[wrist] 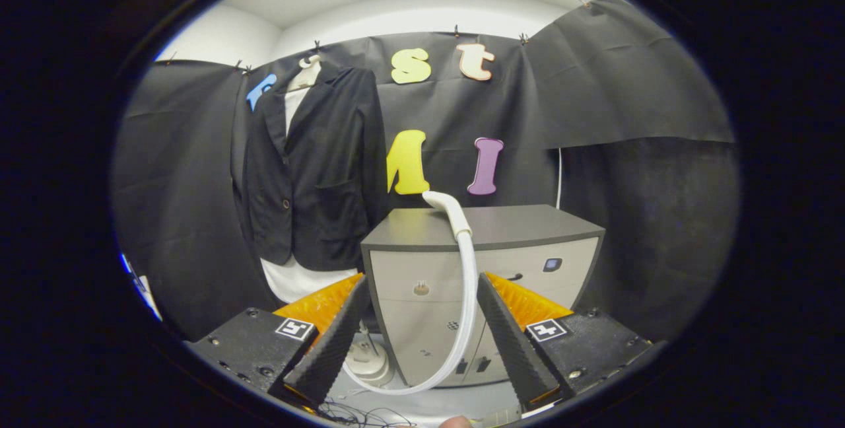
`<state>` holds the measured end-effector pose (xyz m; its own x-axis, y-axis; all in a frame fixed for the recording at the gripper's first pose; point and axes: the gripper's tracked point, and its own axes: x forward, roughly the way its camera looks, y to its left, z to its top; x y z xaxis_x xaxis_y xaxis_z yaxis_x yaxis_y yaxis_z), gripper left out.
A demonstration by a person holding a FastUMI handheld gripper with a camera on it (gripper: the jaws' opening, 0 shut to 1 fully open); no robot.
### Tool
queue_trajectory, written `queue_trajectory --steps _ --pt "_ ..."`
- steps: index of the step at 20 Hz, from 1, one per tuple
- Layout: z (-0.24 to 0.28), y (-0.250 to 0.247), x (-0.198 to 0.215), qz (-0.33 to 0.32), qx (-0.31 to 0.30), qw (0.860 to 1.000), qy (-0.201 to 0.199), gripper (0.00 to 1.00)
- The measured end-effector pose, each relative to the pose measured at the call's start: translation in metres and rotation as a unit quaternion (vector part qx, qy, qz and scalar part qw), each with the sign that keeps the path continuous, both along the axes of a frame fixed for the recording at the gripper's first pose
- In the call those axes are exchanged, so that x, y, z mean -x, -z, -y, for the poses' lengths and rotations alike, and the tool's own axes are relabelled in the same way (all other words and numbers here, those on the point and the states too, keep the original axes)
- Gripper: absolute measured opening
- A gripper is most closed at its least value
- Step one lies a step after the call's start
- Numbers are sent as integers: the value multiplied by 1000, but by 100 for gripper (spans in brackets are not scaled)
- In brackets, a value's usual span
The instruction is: Iron the clothes twice with a garment steamer, once on the left side and once on the right side.
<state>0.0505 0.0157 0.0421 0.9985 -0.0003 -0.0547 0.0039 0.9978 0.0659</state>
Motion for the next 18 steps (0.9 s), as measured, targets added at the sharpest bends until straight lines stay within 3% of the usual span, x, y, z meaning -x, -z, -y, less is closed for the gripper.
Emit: queue_trajectory --steps 8,13,18 --pt "-11 -55 -40 -27 4 1000 -10 100" --pt "11 -105 -101 -22 11 999 -30 100" --pt "34 -121 -165 -79 -22 994 -78 100"
